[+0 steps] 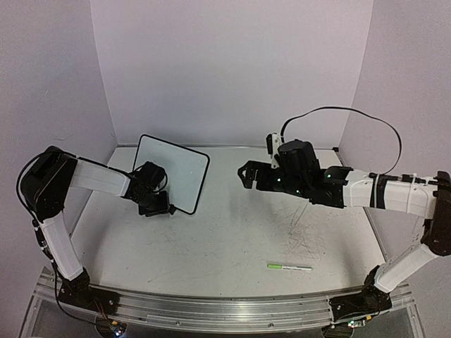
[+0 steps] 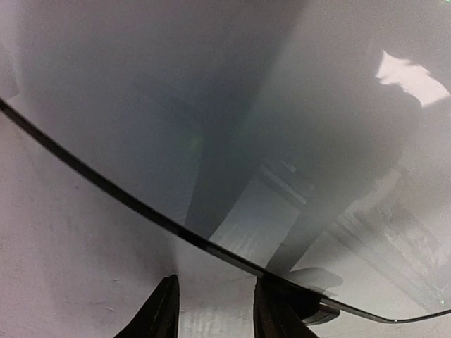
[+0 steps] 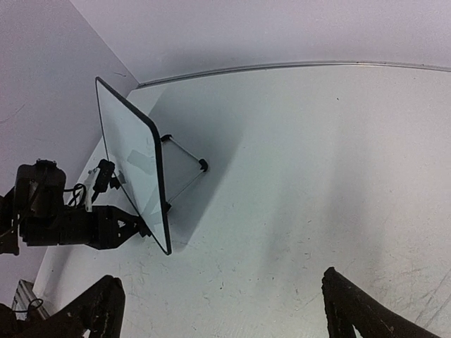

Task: Write a sentence on the whiteboard
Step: Move the whiteboard to the corner of the board.

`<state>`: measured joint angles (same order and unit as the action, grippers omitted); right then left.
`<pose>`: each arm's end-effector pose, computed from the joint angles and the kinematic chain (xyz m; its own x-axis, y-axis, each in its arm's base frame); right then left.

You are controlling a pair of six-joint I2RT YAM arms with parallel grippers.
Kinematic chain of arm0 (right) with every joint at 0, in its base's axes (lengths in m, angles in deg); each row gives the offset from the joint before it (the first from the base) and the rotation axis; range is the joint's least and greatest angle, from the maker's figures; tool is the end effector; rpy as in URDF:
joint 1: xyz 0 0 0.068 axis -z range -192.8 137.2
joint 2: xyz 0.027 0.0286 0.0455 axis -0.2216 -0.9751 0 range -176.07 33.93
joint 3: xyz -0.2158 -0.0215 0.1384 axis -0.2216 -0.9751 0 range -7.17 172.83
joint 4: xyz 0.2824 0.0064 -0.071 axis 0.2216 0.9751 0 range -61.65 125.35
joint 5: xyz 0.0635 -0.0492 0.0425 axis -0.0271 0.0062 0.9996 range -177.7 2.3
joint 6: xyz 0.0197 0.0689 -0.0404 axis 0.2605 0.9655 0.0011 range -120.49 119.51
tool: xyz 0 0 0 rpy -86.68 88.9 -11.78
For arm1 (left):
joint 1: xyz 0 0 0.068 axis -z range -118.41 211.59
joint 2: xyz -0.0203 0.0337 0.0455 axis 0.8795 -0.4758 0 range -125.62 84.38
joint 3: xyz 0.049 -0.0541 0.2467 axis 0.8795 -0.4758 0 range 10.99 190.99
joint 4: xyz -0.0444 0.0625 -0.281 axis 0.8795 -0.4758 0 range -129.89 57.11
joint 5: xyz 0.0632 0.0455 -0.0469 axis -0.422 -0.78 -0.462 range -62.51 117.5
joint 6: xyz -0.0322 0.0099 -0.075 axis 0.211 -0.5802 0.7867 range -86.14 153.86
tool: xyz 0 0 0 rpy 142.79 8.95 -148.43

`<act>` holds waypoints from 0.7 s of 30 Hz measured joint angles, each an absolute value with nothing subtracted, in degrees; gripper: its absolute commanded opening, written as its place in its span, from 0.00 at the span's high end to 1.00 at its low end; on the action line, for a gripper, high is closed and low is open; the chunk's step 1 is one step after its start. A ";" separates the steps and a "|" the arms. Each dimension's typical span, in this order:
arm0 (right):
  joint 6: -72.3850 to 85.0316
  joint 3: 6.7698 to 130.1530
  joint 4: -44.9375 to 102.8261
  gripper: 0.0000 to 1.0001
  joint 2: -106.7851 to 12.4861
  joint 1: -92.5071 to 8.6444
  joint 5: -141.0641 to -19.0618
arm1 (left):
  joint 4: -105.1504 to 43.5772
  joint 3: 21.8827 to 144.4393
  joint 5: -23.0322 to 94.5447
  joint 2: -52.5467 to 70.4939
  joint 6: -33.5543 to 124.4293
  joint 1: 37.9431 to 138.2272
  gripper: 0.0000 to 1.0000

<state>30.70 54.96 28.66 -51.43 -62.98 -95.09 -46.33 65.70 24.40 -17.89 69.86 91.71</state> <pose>0.2701 0.3096 0.2487 -0.5741 0.1135 -0.8109 -0.4545 0.7796 0.4309 0.3254 -0.1845 0.0649 -0.8933 -0.1603 -0.4199 -0.0576 0.9673 -0.2469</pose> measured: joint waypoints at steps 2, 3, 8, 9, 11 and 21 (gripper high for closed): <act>30.80 54.90 29.28 0.02 -51.36 -62.96 -95.74 | -46.36 67.20 24.05 -19.16 70.74 93.39 0.65; 30.83 54.73 29.39 0.02 -51.22 -62.96 -95.88 | -46.33 68.21 24.09 -19.96 71.26 94.14 0.65; 30.82 53.53 29.79 0.02 -50.39 -62.96 -95.93 | -46.18 73.44 24.50 -24.08 72.95 97.09 0.66; 30.82 53.51 29.87 0.02 -50.46 -62.94 -95.69 | -45.89 74.35 24.70 -24.89 73.12 97.64 0.66; 30.84 53.58 29.84 0.02 -50.88 -62.93 -94.95 | -45.31 75.69 25.13 -26.00 73.35 98.75 0.65; 33.84 67.21 30.22 0.10 -69.20 -64.86 -90.50 | -43.75 66.10 25.36 -16.43 71.70 101.32 0.41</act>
